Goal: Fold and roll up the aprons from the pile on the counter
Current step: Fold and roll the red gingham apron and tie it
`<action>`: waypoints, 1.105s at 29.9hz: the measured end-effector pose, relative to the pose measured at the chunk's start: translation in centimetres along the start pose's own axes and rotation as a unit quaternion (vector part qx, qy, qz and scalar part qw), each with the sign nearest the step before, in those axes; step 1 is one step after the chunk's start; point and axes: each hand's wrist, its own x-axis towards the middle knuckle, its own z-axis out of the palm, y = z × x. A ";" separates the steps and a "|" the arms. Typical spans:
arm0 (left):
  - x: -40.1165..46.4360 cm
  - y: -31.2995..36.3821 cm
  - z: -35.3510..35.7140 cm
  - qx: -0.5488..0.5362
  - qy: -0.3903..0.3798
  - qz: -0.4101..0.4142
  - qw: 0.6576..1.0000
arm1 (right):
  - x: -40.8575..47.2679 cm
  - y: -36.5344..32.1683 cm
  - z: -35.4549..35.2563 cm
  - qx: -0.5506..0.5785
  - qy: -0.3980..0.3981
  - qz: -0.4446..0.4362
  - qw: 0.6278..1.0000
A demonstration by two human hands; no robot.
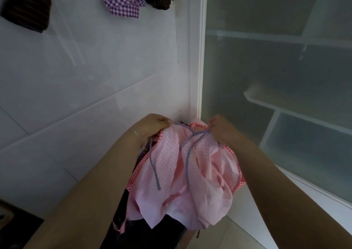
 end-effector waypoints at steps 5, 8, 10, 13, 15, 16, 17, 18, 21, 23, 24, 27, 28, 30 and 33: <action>-1.1 0.9 1.5 -0.145 -0.054 0.026 0.988 | -0.5 -0.7 0.0 0.120 0.080 0.042 0.989; -1.9 1.6 2.3 -0.137 -0.205 0.048 0.968 | -0.9 -1.1 0.1 0.159 0.085 0.046 0.983; -1.8 1.7 3.0 -0.090 -0.193 0.051 0.976 | -1.6 -1.4 0.0 0.243 0.025 0.051 0.968; -1.5 1.7 3.6 -0.046 -0.137 0.049 0.988 | -3.6 -2.4 -0.5 0.401 -0.155 0.017 0.903; -1.5 1.5 3.6 -0.035 -0.134 0.050 0.989 | -4.4 -2.4 -1.6 0.423 -0.217 -0.028 0.879; -1.5 1.4 3.6 -0.029 -0.134 0.053 0.989 | -4.6 -2.4 -2.3 0.422 -0.238 -0.049 0.873; -1.5 1.2 3.6 -0.033 -0.135 0.058 0.989 | -4.9 -2.4 -3.0 0.415 -0.255 -0.067 0.871; -1.5 1.1 3.6 -0.046 -0.139 0.064 0.987 | -5.2 -2.4 -3.5 0.402 -0.267 -0.081 0.872; -1.9 1.3 3.6 -0.127 -0.159 0.087 0.975 | -5.5 -2.6 -3.8 0.339 -0.241 -0.119 0.901; -2.4 1.6 3.6 -0.168 -0.162 0.093 0.968 | -5.5 -2.9 -3.3 0.283 -0.148 -0.136 0.938; -2.6 1.8 3.6 -0.172 -0.161 0.097 0.967 | -5.4 -3.1 -3.1 0.252 -0.093 -0.144 0.952; -3.1 2.5 3.8 -0.125 -0.142 0.138 0.972 | -5.2 -3.0 -2.6 0.127 0.021 -0.192 0.973; -3.4 2.7 3.9 -0.114 -0.141 0.149 0.972 | -5.1 -3.0 -2.6 0.070 0.038 -0.214 0.973; -3.8 3.3 4.0 -0.101 -0.153 0.165 0.969 | -5.1 -2.8 -2.7 -0.002 0.050 -0.255 0.966; -4.4 3.9 3.7 -0.073 -0.173 0.176 0.966 | -4.7 -2.5 -2.8 0.055 -0.034 -0.256 0.965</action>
